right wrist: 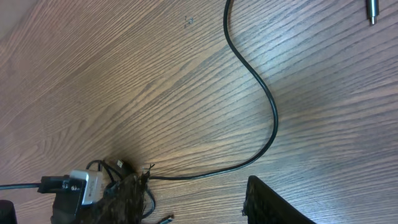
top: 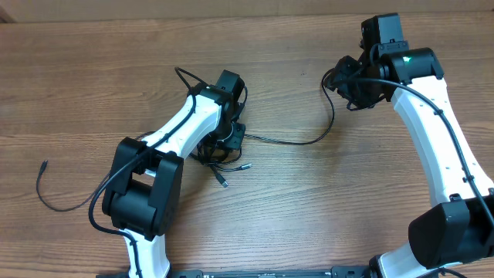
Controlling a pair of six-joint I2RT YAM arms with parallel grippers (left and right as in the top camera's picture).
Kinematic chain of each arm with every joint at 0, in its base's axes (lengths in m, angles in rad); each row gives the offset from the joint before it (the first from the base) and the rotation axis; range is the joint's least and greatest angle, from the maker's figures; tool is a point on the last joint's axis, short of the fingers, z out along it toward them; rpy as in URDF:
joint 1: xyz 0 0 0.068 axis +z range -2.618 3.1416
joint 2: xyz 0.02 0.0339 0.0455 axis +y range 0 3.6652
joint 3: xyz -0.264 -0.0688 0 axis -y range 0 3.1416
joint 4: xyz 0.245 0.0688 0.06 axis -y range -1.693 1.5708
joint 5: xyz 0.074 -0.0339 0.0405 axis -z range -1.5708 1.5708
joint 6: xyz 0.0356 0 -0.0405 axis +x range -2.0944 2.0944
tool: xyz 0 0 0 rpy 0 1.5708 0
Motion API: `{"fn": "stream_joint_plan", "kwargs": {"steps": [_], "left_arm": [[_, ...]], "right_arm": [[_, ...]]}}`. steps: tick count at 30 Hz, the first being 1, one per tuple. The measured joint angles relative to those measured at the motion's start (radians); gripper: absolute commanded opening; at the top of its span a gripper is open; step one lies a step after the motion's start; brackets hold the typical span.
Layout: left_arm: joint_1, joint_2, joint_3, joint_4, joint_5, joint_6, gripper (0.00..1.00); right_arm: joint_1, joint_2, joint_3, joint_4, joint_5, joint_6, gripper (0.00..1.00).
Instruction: Untangle cables
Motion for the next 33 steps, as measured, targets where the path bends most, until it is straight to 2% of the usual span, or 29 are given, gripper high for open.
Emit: {"fn": "stream_joint_plan", "kwargs": {"steps": [2,4,14,16,18,21,25,30,33], "left_arm": [[0.002,0.0,0.0,0.0,0.0,0.0,0.33],[0.002,0.0,0.0,-0.001,0.0,-0.003,0.35],[0.002,0.0,-0.03,0.031,0.0,0.0,0.3],[0.002,0.0,-0.046,0.036,0.0,-0.001,0.23],[0.002,0.0,-0.055,0.038,0.0,-0.004,0.04],[0.002,0.0,-0.056,0.04,0.002,0.0,0.04],[0.002,0.0,-0.055,0.041,0.003,0.0,0.04],[0.002,0.0,-0.04,0.003,0.003,0.004,0.04],[0.002,0.0,0.008,-0.048,0.006,0.012,0.04]], "right_arm": [[0.0,0.0,0.0,0.0,0.0,0.0,0.51],[0.0,0.0,0.0,0.0,0.0,0.0,0.51],[0.0,0.0,0.0,0.0,0.0,0.0,0.51],[0.0,0.0,0.0,-0.001,0.0,0.001,0.52],[0.0,0.0,0.0,-0.004,0.0,0.0,0.5],[0.0,0.0,0.0,-0.01,-0.011,0.0,0.51],[0.003,0.0,0.0,-0.012,-0.029,0.024,0.65],[0.036,0.037,0.0,-0.012,-0.098,0.049,0.73],[0.069,0.085,-0.001,-0.006,-0.132,0.07,0.74]]}}
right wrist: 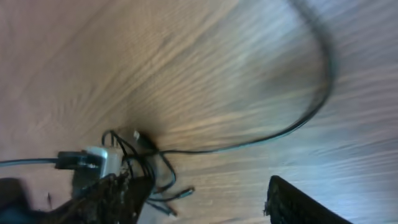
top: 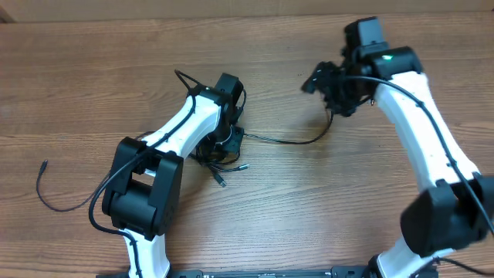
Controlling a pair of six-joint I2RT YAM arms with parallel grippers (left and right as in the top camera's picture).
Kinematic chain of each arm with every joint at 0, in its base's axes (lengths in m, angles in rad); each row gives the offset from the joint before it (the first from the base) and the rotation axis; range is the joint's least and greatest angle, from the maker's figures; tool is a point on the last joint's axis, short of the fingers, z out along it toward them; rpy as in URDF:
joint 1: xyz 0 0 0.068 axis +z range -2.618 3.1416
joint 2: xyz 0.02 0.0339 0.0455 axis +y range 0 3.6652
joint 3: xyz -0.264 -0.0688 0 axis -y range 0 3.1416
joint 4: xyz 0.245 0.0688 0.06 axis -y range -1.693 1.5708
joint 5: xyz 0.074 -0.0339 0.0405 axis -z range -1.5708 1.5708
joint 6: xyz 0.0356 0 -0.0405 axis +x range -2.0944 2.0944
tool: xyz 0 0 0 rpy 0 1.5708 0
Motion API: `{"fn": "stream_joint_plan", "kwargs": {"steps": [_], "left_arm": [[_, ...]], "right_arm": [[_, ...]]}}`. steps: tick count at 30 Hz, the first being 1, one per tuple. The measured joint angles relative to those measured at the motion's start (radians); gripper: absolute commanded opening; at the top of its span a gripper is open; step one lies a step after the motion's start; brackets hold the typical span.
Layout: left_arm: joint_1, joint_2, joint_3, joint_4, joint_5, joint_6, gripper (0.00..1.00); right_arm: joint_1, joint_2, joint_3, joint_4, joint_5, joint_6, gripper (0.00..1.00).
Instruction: Untangle cables
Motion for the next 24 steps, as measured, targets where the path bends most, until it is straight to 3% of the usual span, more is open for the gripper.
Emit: {"fn": "stream_joint_plan", "kwargs": {"steps": [10,18,24], "left_arm": [[0.022,-0.001,0.14,-0.182,0.18,0.146,0.04],[0.168,-0.001,0.142,-0.223,0.489,0.269,0.04],[0.277,-0.001,0.142,-0.252,0.709,0.335,0.04]], "right_arm": [[0.134,0.102,-0.007,0.062,-0.046,0.082,0.78],[0.139,0.102,-0.007,0.058,-0.09,0.272,0.82],[0.141,0.102,-0.007,0.039,-0.105,0.313,0.82]]}}
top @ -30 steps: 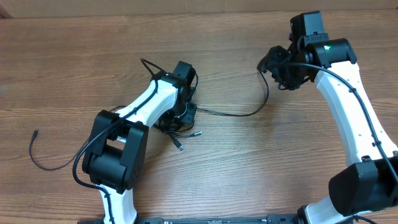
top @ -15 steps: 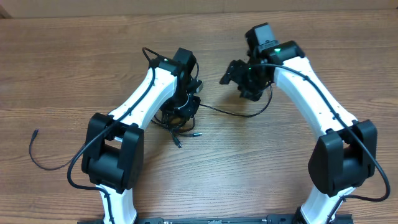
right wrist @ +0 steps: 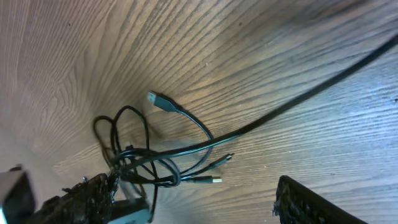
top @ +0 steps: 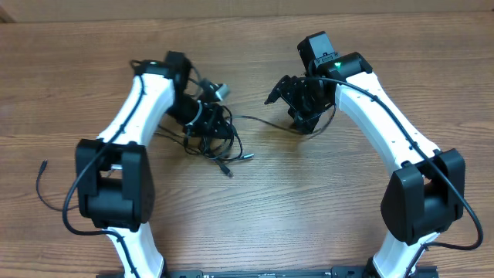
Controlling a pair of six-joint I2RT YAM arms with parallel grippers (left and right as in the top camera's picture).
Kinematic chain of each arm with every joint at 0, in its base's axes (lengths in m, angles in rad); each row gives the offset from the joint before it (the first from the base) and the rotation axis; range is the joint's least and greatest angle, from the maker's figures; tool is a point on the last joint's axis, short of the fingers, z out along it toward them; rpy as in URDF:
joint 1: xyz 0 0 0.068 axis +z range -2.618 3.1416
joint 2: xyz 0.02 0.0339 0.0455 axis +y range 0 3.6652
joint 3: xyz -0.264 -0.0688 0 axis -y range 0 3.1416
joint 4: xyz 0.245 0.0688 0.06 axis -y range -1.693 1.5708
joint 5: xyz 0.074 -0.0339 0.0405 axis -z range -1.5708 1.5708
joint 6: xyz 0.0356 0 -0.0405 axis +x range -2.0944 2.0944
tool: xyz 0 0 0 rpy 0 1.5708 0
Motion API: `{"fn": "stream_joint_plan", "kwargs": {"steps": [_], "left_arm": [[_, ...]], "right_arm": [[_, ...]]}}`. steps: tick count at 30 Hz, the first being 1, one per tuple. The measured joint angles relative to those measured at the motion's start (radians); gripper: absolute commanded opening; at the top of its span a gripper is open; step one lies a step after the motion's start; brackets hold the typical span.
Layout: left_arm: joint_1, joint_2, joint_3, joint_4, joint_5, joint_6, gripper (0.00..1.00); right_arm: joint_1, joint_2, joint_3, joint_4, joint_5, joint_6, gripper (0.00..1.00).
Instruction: Untangle cables
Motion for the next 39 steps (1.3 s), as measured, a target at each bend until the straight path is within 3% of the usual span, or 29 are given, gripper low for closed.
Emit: {"fn": "stream_joint_plan", "kwargs": {"steps": [9,15,24,26,28,30,31,35,36,37,39], "left_arm": [[0.034,0.0,0.0,-0.037,0.151,0.105,0.04],[0.029,0.0,0.0,-0.045,0.167,0.133,0.04],[0.029,0.0,0.0,-0.089,0.181,0.172,0.04],[0.029,0.0,0.0,-0.093,0.184,0.183,0.04],[0.029,0.0,0.0,-0.093,0.186,0.187,0.04],[0.029,0.0,0.0,-0.093,0.188,0.189,0.04],[0.029,0.0,0.0,-0.093,0.188,0.189,0.04],[0.029,0.0,0.0,-0.093,0.187,0.19,0.05],[0.029,0.0,0.0,-0.093,0.185,0.193,0.16],[0.029,0.0,0.0,-0.092,0.181,0.202,0.39],[0.029,0.0,0.0,-0.092,0.174,0.207,0.66]], "right_arm": [[0.021,0.003,0.0,0.013,-0.025,0.082,0.87],[0.069,0.005,-0.001,0.127,-0.03,0.13,0.81],[0.129,0.006,-0.001,0.152,0.047,0.245,0.79],[0.137,0.008,-0.001,0.156,0.067,0.271,0.74],[0.144,0.014,-0.001,0.17,0.083,0.288,0.61],[0.151,0.026,-0.001,0.18,0.094,0.294,0.32],[0.156,0.034,-0.001,0.182,0.102,0.299,0.04],[0.166,0.048,-0.001,0.188,0.158,0.276,0.04],[0.166,0.048,-0.001,0.187,0.173,0.252,0.04],[0.164,0.048,-0.001,0.188,0.19,0.219,0.04],[0.161,0.048,-0.001,0.188,0.211,0.163,0.04]]}}
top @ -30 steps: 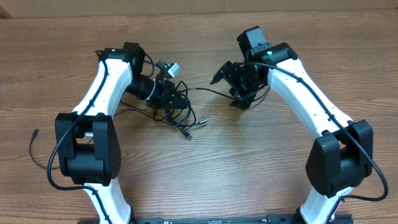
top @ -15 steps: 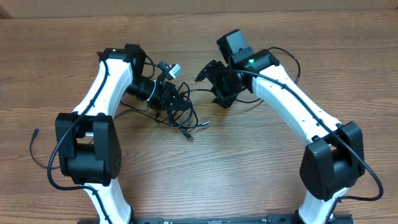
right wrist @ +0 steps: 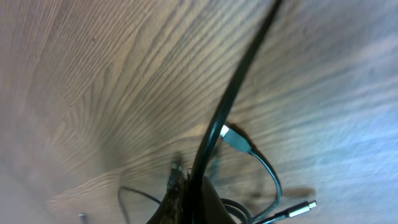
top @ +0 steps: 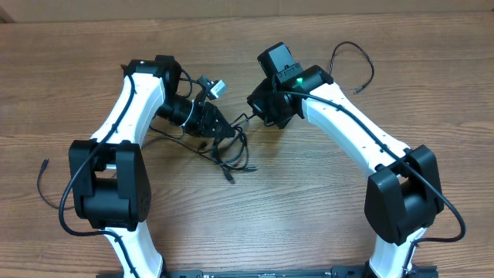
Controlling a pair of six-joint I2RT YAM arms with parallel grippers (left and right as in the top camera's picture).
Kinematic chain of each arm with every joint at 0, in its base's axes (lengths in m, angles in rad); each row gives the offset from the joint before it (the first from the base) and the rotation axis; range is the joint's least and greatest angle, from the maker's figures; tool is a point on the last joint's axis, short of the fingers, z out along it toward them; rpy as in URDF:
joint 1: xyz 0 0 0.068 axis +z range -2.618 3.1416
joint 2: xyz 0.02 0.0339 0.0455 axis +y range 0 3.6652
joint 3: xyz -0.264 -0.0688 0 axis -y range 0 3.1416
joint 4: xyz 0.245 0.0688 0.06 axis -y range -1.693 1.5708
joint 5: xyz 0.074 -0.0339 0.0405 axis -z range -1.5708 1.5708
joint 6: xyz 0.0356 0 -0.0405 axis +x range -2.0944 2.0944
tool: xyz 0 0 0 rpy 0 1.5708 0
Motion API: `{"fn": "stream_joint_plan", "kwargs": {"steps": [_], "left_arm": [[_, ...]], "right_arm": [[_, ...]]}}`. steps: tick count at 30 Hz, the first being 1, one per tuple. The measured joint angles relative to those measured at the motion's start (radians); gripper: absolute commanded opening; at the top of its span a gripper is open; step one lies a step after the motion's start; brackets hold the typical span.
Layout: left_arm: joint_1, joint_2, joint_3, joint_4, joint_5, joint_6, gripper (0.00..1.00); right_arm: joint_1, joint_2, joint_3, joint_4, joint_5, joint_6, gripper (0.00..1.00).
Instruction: Untangle cables
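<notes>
A tangle of black cables (top: 225, 144) hangs from my left gripper (top: 207, 122), which is shut on it just above the table; a white adapter (top: 215, 87) sticks up from the bundle. At the tangle's right edge, my right gripper (top: 255, 108) is shut on one black cable (right wrist: 239, 81). In the right wrist view that cable runs from the top of the frame straight into the right gripper (right wrist: 196, 199). A USB plug (right wrist: 234, 138) and a silver plug (right wrist: 305, 205) dangle beside the jaws. The cable's tail (top: 356, 58) curls free behind the right arm.
A separate thin black cable (top: 40, 189) lies on the wooden table (top: 309, 216) at the front left, beside the left arm's base. The two arms nearly meet over the middle of the table.
My right gripper was open over the table to the right of the tangle. It now sits further left at the tangle's edge, shut on a black cable. The left arm has shifted only slightly.
The tangle lay on the table under my left gripper, one long cable trailing right toward the distant right gripper. The right gripper then stood nearer. Later the left gripper held the tangle further back, and now the right gripper is shut on the trailing cable.
</notes>
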Motion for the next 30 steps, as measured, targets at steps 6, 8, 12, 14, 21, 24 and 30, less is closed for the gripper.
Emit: {"fn": "stream_joint_plan", "kwargs": {"steps": [6,8,12,14,21,24,30], "left_arm": [[0.0,0.0,0.002,0.002,-0.056,-0.001,0.92],[0.0,0.0,0.002,0.021,-0.076,-0.008,0.91],[0.0,0.0,0.002,0.087,-0.127,-0.076,0.87],[0.0,0.0,0.002,0.113,-0.13,-0.101,0.87],[0.0,0.0,0.002,0.261,-0.134,-0.276,0.75],[-0.005,0.0,0.003,0.293,-0.134,-0.369,0.68],[-0.037,0.0,0.003,0.304,-0.134,-0.442,0.7]], "right_arm": [[-0.046,-0.021,0.0,0.007,0.024,-0.196,0.04],[-0.063,-0.05,0.0,0.007,0.027,-0.268,0.04],[-0.073,-0.113,0.0,-0.001,0.01,-0.38,0.04],[-0.071,-0.131,0.0,-0.018,-0.012,-0.409,0.04],[-0.071,-0.137,0.0,0.0,-0.158,-0.565,0.04],[-0.076,-0.137,0.0,0.009,-0.251,-0.623,0.04],[-0.099,-0.137,0.0,0.04,-0.365,-0.699,0.04]]}}
